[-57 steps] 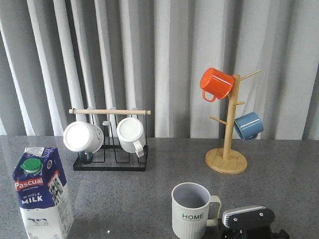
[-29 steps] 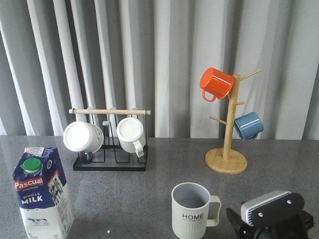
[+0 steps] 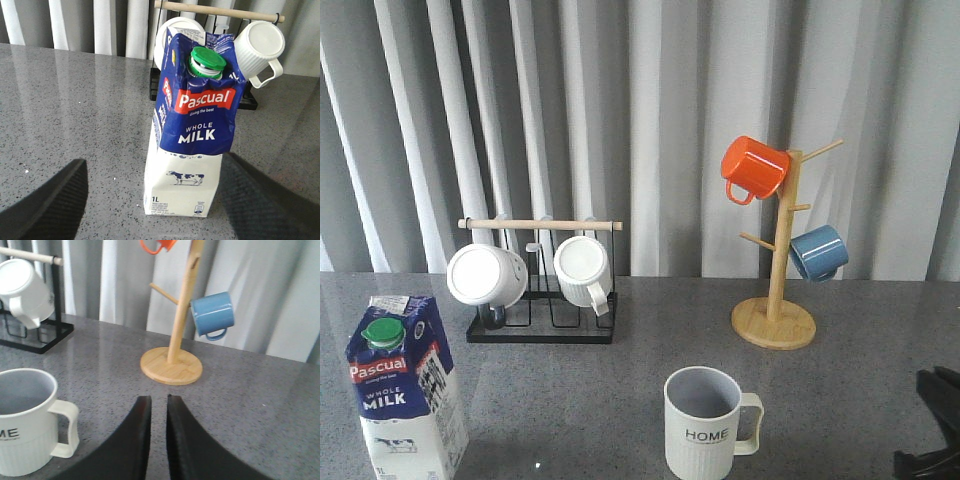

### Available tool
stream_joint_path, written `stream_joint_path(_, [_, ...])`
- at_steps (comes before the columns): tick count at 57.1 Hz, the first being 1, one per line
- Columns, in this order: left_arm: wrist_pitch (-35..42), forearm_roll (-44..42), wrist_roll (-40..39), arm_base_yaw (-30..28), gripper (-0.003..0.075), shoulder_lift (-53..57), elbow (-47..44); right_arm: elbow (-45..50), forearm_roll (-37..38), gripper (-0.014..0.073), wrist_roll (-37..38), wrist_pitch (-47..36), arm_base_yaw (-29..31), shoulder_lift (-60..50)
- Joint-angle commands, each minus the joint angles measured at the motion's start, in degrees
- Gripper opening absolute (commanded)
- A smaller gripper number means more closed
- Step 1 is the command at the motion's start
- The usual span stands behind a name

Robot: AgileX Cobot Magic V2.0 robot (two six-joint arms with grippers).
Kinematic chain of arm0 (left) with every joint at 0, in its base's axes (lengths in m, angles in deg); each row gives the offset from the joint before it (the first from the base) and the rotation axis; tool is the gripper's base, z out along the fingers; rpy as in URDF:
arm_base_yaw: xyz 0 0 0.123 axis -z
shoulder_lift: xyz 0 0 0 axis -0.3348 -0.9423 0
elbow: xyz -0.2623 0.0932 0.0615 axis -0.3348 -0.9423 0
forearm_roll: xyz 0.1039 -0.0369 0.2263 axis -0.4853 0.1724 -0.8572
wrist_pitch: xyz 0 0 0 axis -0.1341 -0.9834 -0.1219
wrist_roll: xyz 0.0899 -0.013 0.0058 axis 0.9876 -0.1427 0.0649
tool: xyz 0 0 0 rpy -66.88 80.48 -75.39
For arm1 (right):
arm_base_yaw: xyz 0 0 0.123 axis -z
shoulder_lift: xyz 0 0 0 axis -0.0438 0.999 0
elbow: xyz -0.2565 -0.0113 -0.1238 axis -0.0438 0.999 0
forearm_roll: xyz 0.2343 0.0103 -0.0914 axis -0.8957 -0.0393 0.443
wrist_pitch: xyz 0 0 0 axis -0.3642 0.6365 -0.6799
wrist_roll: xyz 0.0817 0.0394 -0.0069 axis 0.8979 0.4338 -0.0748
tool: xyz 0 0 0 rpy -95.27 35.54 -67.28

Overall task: Place milk next to cup
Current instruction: 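Withdraw the right gripper away from the mug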

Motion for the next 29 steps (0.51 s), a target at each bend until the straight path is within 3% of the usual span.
stream_joint_path(1, [4.38,0.06,-0.03,0.44,0.0535,0.09,1.99,-1.28,7.12,0.0046,7.77,-0.77,4.32,-3.46])
stream_joint_path(10, [4.38,0.06,-0.03,0.44,0.0535,0.09,1.99,-1.28,13.22,-0.0010,13.06,2.32,7.19,-6.42])
stream_joint_path(29, [4.38,0.06,-0.03,0.44,0.0535,0.09,1.99,-1.23,16.78,-0.0006,17.47,2.43,7.19,-14.99])
